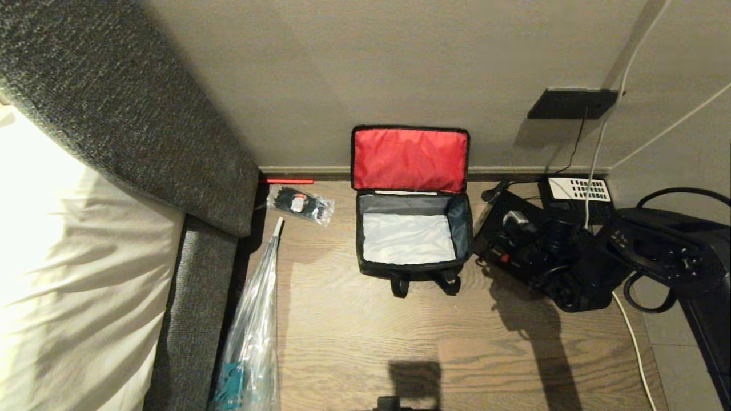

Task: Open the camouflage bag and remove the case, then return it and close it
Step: Release the handle, then grip the handle again

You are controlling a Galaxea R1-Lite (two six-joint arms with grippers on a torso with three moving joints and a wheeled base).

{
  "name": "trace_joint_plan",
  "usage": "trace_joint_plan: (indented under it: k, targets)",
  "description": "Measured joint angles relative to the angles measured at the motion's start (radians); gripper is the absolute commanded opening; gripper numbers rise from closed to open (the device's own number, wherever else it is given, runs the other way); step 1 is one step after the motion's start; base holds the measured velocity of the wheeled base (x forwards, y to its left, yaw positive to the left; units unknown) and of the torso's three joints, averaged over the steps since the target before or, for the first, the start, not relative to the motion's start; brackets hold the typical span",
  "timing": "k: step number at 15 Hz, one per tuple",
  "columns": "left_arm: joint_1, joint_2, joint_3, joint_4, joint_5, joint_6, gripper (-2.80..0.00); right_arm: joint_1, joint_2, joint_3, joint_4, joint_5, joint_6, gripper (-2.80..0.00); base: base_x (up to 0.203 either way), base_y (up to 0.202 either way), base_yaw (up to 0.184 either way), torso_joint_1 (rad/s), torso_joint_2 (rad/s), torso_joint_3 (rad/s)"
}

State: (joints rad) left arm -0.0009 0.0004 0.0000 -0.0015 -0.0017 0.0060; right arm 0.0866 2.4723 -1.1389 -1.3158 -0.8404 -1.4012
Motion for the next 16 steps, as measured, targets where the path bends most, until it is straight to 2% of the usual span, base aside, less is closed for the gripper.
trace_joint_plan:
  k: [4, 10, 12, 16]
  targets:
    - [0.000, 0.000, 0.000, 0.001, 0.000, 0.000, -2.80, -0.002, -0.237, 0.164, 0.157, 0.003, 0.099, -2.80, 0.000, 0.000, 0.000, 0.000, 0.00, 0.000]
    - [-0.001, 0.000, 0.000, 0.001, 0.000, 0.000, -2.80, -0.002, -0.639, 0.487, 0.488, 0.016, 0.318, -2.80, 0.000, 0.000, 0.000, 0.000, 0.00, 0.000]
    - [0.000, 0.000, 0.000, 0.000, 0.000, 0.000, -2.80, -0.001, -0.754, 0.552, 0.592, 0.055, 0.413, -2.80, 0.000, 0.000, 0.000, 0.000, 0.00, 0.000]
    - [-0.001, 0.000, 0.000, 0.000, 0.000, 0.000, -2.80, 0.002, -0.945, 0.622, 0.826, 0.208, 0.579, -2.80, 0.000, 0.000, 0.000, 0.000, 0.00, 0.000]
